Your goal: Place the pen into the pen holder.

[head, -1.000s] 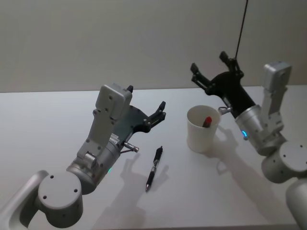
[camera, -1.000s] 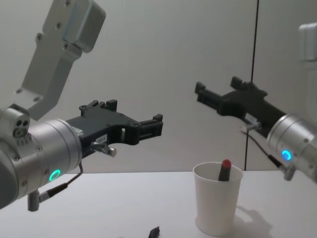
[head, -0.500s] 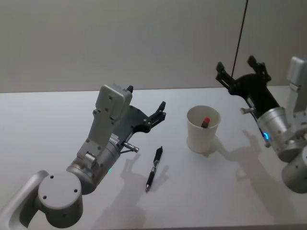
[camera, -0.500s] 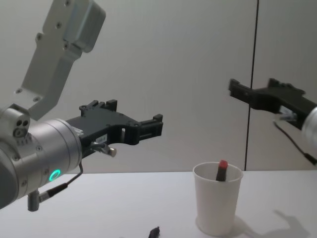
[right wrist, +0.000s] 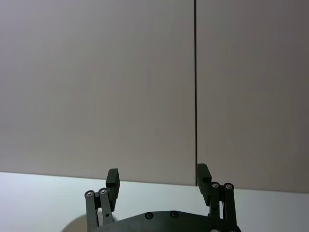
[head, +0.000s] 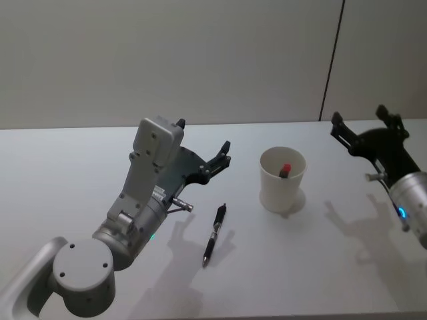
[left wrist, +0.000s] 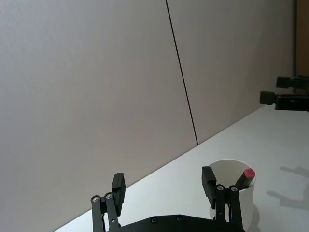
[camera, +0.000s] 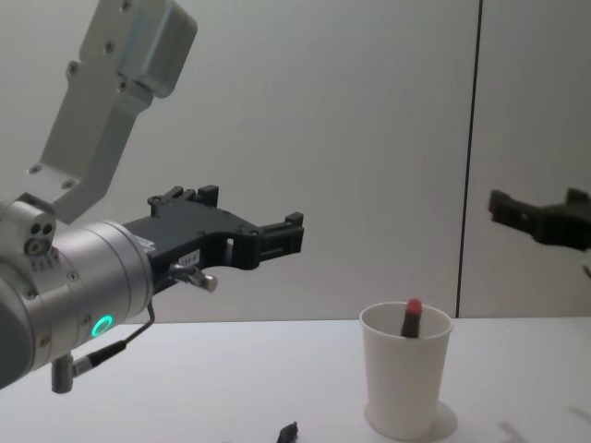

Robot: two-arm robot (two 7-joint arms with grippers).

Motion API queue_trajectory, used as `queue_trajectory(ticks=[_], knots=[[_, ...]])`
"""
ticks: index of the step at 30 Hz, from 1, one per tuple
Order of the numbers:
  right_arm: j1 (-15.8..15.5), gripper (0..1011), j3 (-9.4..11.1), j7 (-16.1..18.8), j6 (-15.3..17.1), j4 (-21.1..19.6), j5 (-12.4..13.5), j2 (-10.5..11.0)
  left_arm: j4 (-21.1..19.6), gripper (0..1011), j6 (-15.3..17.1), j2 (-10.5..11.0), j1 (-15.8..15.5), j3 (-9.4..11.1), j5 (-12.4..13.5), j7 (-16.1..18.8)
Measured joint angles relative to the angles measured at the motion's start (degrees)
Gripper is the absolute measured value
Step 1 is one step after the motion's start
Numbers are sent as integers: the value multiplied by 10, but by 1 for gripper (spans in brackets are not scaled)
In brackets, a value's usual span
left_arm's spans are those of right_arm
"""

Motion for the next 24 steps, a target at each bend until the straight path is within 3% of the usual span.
queue_trajectory(ticks=[12, 24], knots=[[-41, 1001, 19, -3, 21, -27, 3, 29, 0, 1009, 0, 0, 0, 0, 0, 0], [-58, 1002, 30, -5, 28, -33, 1, 43, 0, 1009, 0, 0, 0, 0, 0, 0]])
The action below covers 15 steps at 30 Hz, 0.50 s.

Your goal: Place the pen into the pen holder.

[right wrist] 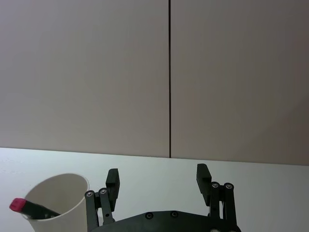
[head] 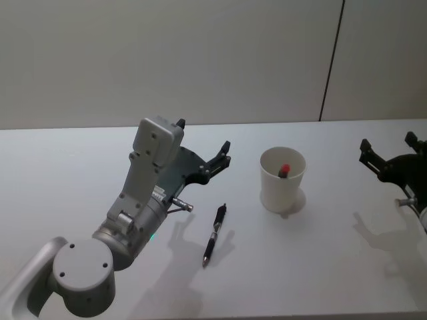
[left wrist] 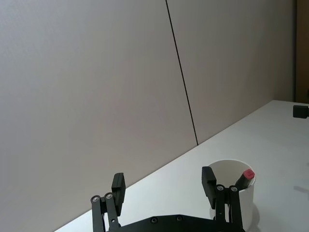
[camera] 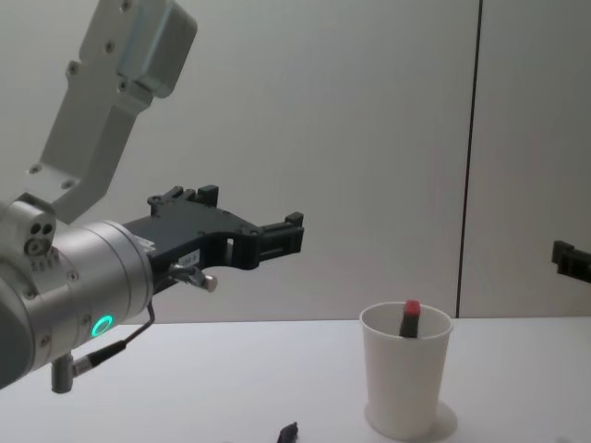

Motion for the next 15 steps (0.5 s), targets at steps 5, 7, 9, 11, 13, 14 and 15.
queue_trajectory(ticks=[5, 7, 9, 11, 13, 14, 15], knots=[[-3, 1002, 2, 0, 1, -1, -1, 2, 0, 1009, 0, 0, 0, 0, 0, 0], [-4, 1002, 2, 0, 2, -2, -1, 4, 0, 1009, 0, 0, 0, 0, 0, 0], [-5, 1002, 3, -1, 2, -2, -1, 4, 0, 1009, 0, 0, 0, 0, -1, 0], [-6, 1002, 3, -1, 2, -2, -1, 5, 0, 1009, 2, -1, 0, -1, -3, -1], [-7, 1001, 4, -1, 2, -2, -1, 5, 0, 1009, 5, -1, 1, -1, -9, -1], [-7, 1001, 4, -1, 2, -3, -1, 6, 0, 1009, 6, -1, 1, -1, -11, -1], [-7, 1002, 4, -1, 2, -3, -1, 6, 0, 1009, 9, -2, 1, -2, -16, -2]])
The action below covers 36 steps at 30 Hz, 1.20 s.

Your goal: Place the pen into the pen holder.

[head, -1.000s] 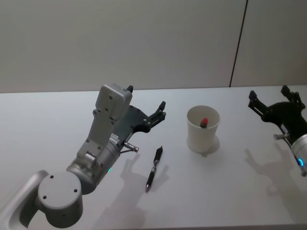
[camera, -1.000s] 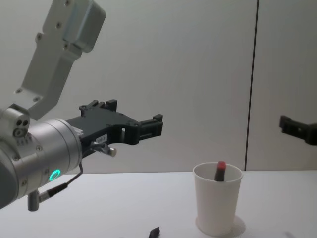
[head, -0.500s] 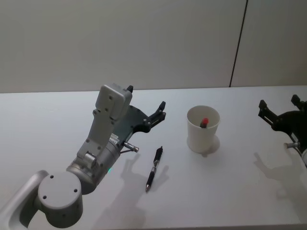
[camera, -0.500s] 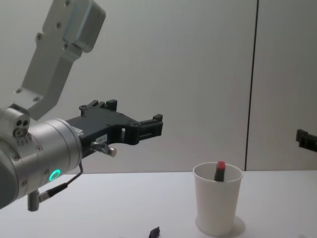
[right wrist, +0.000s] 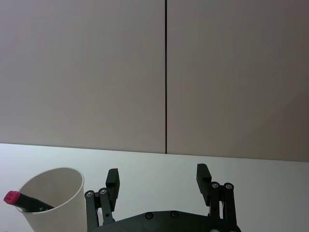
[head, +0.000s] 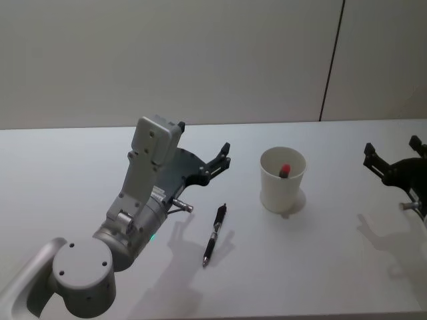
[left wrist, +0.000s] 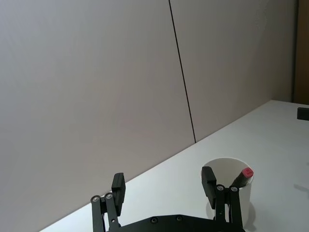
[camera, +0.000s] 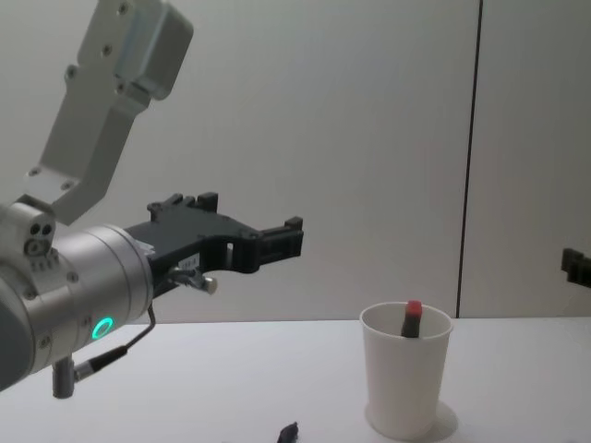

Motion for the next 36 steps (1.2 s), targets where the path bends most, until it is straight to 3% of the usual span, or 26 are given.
queue_trajectory(ticks=[15, 22, 36], knots=[[-2, 1001, 1, 0, 1, -1, -1, 2, 5, 1009, 72, -11, -2, -3, -57, -13], [-3, 1002, 2, 0, 1, -1, -1, 2, 14, 1009, 127, -22, -9, -3, -85, -18], [-3, 1002, 2, 0, 1, -1, 0, 2, 36, 1009, 243, -43, -28, -1, -115, -21]])
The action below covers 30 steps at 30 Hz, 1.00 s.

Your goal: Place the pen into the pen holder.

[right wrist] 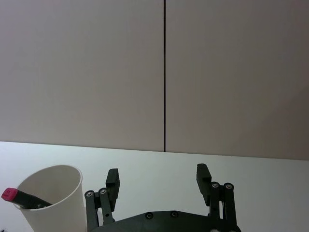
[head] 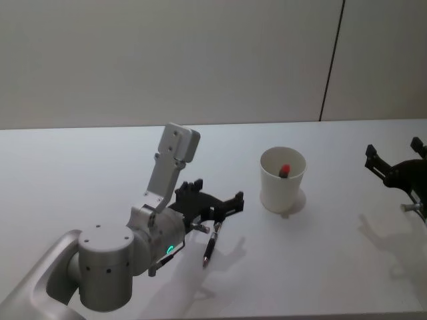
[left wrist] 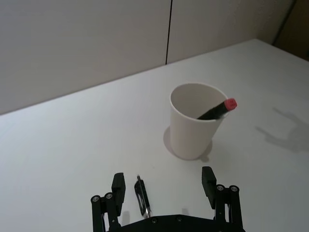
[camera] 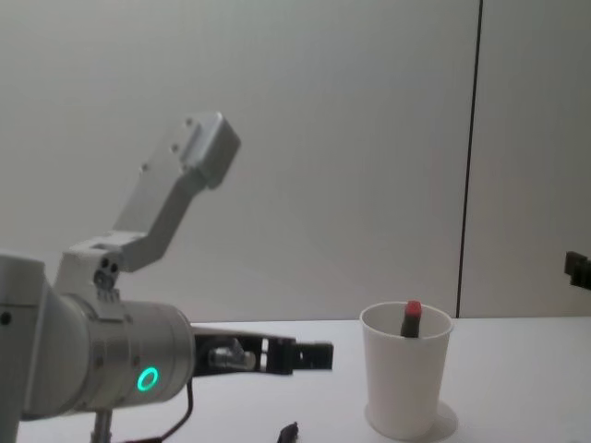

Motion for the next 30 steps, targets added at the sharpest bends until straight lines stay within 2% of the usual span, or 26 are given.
queue_trajectory(ticks=[12, 21, 30], knots=[[0, 1002, 0, 0, 0, 0, 0, 0, 18, 1009, 95, -15, -14, 5, -1, 5], [0, 1001, 0, 0, 0, 0, 0, 0, 22, 1009, 137, -19, -16, 11, 15, 5], [0, 1002, 0, 0, 0, 0, 0, 0, 22, 1009, 162, -20, -15, 14, 30, 8]])
